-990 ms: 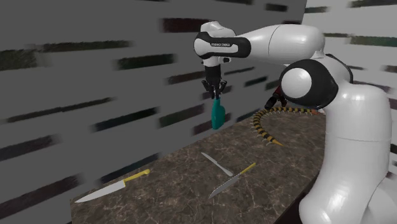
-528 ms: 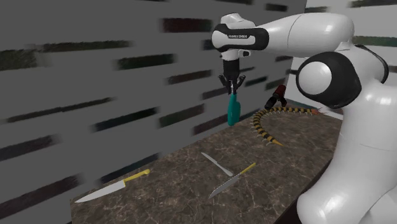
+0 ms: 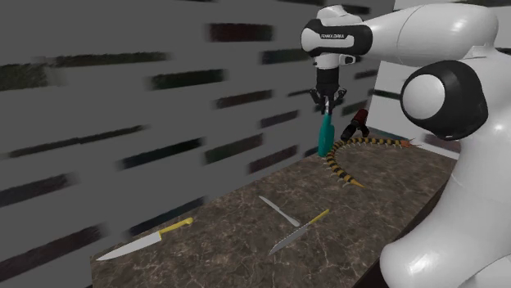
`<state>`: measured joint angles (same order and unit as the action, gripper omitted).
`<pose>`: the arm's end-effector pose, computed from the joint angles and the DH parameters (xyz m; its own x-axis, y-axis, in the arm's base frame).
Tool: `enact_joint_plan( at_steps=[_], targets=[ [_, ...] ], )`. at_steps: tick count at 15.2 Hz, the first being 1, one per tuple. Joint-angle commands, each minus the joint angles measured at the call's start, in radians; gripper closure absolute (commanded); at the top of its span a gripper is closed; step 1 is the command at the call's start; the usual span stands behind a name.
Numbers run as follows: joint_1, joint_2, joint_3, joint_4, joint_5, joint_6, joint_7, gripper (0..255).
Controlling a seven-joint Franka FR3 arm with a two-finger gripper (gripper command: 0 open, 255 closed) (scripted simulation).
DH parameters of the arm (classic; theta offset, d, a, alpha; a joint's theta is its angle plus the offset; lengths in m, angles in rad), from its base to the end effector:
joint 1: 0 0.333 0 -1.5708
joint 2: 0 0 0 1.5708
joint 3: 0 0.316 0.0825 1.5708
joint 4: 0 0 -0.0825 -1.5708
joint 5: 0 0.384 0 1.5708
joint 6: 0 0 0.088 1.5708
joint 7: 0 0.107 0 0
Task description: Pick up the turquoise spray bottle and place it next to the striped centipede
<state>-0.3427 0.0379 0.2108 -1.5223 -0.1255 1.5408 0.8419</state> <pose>0.5562 -0.0900 0.6247 0.5612 -0.8242 0.0753 -0.8270 -0.5547 0.0918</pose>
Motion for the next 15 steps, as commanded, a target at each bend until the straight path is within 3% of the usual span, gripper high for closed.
enact_joint_plan(
  at_steps=[1,8,15],
  targets=[
    [-0.022,-0.014,-0.020,0.005,0.003,-0.014,-0.045,255],
    [-0.102,-0.046,-0.099,0.040,0.007,-0.061,-0.211,255],
    [-0.181,-0.022,-0.180,0.145,0.007,-0.123,-0.379,255]
  ],
)
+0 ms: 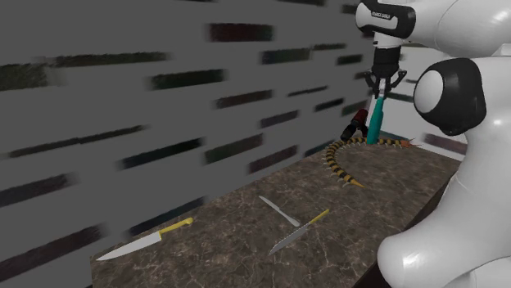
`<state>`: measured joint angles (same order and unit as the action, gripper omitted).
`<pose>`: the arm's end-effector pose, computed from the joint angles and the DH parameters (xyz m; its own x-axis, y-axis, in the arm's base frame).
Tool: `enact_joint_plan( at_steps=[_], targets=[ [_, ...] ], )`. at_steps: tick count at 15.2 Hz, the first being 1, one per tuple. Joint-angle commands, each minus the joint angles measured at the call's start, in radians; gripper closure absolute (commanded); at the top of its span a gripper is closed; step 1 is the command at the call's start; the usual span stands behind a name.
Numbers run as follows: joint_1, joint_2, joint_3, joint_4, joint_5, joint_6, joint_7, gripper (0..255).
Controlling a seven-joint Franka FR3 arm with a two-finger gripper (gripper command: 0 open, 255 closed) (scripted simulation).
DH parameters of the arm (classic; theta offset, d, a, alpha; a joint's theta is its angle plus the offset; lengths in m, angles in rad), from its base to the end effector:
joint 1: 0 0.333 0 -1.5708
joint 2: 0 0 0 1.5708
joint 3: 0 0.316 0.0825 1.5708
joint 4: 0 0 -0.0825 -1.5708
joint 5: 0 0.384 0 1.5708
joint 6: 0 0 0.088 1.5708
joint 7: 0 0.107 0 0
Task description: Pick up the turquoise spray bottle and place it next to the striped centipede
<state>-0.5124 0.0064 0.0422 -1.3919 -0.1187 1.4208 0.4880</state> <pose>0.4740 -0.2568 0.6915 0.5606 -0.8247 0.0754 -0.8274 -0.5540 0.0918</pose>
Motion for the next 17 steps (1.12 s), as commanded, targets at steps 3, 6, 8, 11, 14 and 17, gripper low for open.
enact_joint_plan(
  at_steps=[3,6,8,11,14,17],
  targets=[
    [-0.047,0.040,-0.045,0.086,0.002,-0.035,-0.098,255],
    [-0.084,0.084,-0.078,0.176,0.007,-0.074,-0.172,255],
    [-0.111,0.122,-0.099,0.251,0.012,-0.104,-0.222,255],
    [-0.122,0.115,-0.106,0.218,0.014,-0.078,-0.236,255],
    [-0.121,0.083,-0.106,0.132,0.013,-0.023,-0.230,255],
    [-0.120,0.057,-0.105,0.054,0.012,0.028,-0.224,255]
  ],
)
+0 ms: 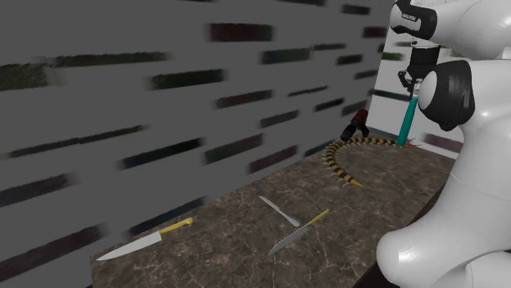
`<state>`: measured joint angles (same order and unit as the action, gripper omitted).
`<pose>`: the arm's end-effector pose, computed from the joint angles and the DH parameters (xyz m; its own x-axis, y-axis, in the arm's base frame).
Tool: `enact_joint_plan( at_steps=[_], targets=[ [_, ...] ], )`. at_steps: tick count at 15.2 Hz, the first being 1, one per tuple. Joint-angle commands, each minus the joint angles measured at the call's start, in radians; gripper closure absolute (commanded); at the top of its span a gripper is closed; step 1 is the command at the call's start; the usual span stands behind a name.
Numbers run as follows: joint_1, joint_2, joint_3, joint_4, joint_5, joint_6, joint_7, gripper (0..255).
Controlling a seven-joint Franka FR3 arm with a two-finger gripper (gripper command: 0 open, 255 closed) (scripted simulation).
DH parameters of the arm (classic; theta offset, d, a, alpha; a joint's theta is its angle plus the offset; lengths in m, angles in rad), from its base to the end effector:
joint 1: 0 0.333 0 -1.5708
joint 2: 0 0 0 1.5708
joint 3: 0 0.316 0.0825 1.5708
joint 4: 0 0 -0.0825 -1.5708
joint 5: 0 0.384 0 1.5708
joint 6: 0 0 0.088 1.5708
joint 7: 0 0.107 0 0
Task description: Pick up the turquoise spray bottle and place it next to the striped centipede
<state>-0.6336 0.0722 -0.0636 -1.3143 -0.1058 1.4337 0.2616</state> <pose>0.4226 -0.3679 0.6918 0.5621 -0.8237 0.0745 -0.8264 -0.5555 0.0922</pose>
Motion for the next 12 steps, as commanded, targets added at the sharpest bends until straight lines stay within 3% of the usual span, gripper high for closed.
enact_joint_plan(
  at_steps=[1,12],
  targets=[
    [0.001,-0.017,0.001,-0.047,-0.001,0.031,0.004,255],
    [0.001,-0.075,0.001,-0.273,-0.004,0.198,0.022,255]
  ],
)
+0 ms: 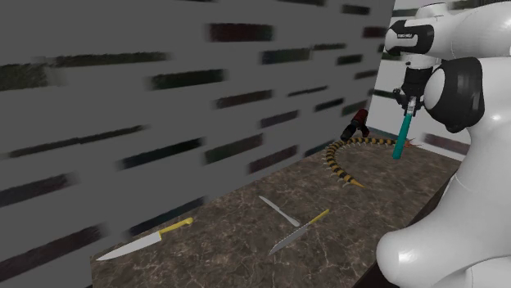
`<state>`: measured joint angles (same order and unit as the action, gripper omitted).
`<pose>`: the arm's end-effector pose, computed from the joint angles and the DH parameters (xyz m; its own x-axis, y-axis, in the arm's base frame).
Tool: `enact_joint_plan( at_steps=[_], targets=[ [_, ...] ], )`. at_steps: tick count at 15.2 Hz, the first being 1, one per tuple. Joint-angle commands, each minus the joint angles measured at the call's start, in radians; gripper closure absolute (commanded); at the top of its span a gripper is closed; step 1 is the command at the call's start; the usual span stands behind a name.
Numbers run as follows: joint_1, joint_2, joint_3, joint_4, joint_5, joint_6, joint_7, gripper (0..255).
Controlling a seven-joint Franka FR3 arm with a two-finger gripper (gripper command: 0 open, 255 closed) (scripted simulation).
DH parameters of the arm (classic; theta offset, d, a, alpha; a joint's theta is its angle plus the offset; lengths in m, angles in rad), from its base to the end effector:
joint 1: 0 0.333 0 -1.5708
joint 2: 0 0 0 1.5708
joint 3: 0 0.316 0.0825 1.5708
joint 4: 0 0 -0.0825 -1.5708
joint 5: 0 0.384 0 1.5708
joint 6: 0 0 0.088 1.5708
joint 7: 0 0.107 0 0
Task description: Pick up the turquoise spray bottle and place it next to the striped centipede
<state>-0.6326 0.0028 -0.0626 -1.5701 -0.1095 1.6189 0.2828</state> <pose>0.4232 -0.3675 0.6282 0.5623 -0.8236 0.0744 -0.8262 -0.5557 0.0923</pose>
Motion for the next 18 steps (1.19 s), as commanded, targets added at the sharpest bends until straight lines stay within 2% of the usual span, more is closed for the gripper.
enact_joint_plan(
  at_steps=[1,18],
  targets=[
    [0.000,-0.009,0.000,-0.035,-0.001,0.027,0.003,255],
    [-0.002,-0.028,-0.002,-0.287,-0.007,0.259,0.026,255]
  ],
)
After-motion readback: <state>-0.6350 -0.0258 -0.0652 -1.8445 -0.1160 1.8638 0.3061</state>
